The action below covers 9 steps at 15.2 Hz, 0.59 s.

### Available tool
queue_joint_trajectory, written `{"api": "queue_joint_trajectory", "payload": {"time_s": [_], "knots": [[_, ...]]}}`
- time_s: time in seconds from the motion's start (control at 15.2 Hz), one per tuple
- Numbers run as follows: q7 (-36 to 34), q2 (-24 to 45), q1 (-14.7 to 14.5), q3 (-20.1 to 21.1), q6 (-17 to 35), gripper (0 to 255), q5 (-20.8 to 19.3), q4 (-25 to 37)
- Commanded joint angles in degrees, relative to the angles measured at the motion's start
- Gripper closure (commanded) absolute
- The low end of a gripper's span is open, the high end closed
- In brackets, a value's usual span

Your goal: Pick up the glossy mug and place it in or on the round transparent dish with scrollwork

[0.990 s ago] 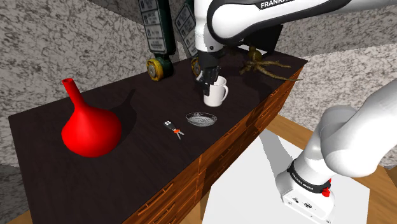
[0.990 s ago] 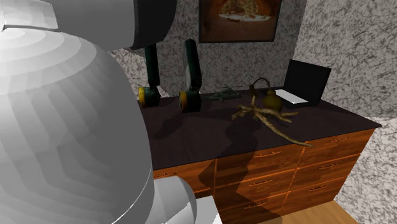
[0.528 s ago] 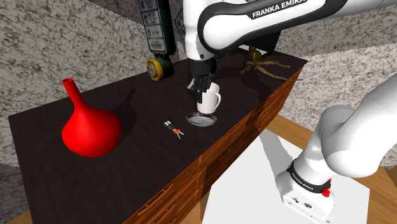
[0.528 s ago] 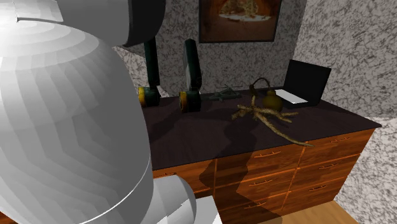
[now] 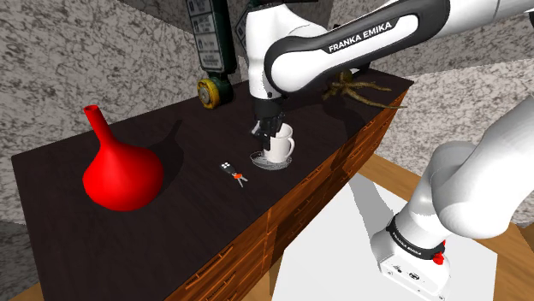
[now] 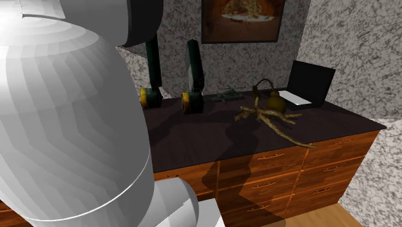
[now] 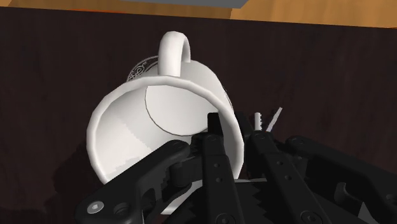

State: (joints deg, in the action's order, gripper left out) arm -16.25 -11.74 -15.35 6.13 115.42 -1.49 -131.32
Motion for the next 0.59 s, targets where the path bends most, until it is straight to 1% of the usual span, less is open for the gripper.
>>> {"api": "queue_joint_trajectory", "payload": {"time_s": [0.0,0.2,0.53], "knots": [[-0.14,0.34,-0.02,0.06,1.53,255,-0.04,-1.15],[-0.37,1.57,0.00,0.13,4.43,255,-0.22,-2.82],[-0.37,1.57,0.00,0.13,4.43,255,-0.22,-2.82]]}}
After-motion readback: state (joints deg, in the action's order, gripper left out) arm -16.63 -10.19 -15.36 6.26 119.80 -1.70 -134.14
